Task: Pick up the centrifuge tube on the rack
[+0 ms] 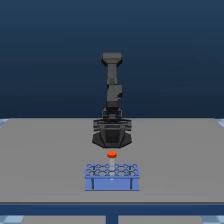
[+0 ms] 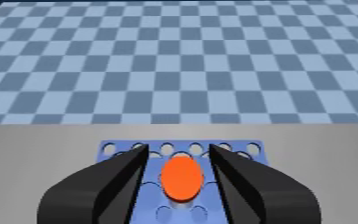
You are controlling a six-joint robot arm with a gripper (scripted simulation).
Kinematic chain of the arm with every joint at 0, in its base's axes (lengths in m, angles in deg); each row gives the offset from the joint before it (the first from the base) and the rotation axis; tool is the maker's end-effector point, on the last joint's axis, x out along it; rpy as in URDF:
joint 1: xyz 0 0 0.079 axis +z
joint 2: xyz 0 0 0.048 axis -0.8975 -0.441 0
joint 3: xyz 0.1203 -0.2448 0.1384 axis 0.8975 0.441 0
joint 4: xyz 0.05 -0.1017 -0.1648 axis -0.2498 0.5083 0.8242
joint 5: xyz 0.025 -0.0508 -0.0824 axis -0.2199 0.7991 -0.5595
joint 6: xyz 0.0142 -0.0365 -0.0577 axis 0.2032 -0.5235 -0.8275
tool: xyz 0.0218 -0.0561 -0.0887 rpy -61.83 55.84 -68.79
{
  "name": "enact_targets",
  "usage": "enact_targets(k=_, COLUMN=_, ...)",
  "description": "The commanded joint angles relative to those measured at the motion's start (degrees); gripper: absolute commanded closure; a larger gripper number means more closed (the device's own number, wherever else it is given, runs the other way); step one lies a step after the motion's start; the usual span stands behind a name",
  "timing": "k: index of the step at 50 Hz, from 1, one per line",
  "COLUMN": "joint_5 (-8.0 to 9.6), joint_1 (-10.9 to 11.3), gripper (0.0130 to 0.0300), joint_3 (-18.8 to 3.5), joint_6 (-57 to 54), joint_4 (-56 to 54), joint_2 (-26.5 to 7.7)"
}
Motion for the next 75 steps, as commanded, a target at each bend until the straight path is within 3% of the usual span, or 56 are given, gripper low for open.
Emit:
enact_targets(k=1, joint_5=0.13, joint_1=-0.2, gripper=0.0130, joint_3=-0.5, joint_6=-1.5, joint_4=-1.1, joint_2=-0.5)
enact_targets(k=15, joint_5=-0.51, joint_1=-0.3, gripper=0.0130, joint_3=-0.4, joint_6=-1.7, joint_4=-1.3, joint_2=-1.0)
enact_targets(k=30, joint_5=-2.40, joint_1=-0.2, gripper=0.0130, joint_3=0.6, joint_6=-1.3, joint_4=-0.9, joint_2=-2.0)
enact_targets(k=35, joint_5=-3.62, joint_1=-0.2, gripper=0.0130, joint_3=1.1, joint_6=-1.2, joint_4=-0.8, joint_2=-2.7)
enact_targets(k=38, joint_5=-5.28, joint_1=-0.2, gripper=0.0130, joint_3=1.7, joint_6=-1.2, joint_4=-0.7, joint_2=-3.7)
enact_targets(k=40, joint_5=-5.28, joint_1=-0.2, gripper=0.0130, joint_3=1.7, joint_6=-1.2, joint_4=-0.7, joint_2=-3.7)
enact_targets(k=43, joint_5=-7.17, joint_1=-0.2, gripper=0.0130, joint_3=2.4, joint_6=-1.2, joint_4=-0.7, joint_2=-4.9)
enact_targets(k=53, joint_5=-9.65, joint_1=-0.2, gripper=0.0130, joint_3=3.3, joint_6=-1.1, joint_4=-0.7, joint_2=-6.5)
enact_targets(k=71, joint_5=-10.32, joint_1=-0.2, gripper=0.0130, joint_3=3.5, joint_6=-1.1, joint_4=-0.7, joint_2=-7.0)
enact_targets(k=72, joint_5=-10.32, joint_1=-0.2, gripper=0.0300, joint_3=3.5, joint_6=-1.1, joint_4=-0.7, joint_2=-7.0)
enact_targets(k=75, joint_5=-10.32, joint_1=-0.2, gripper=0.0300, joint_3=3.5, joint_6=-1.1, joint_4=-0.7, joint_2=-7.0)
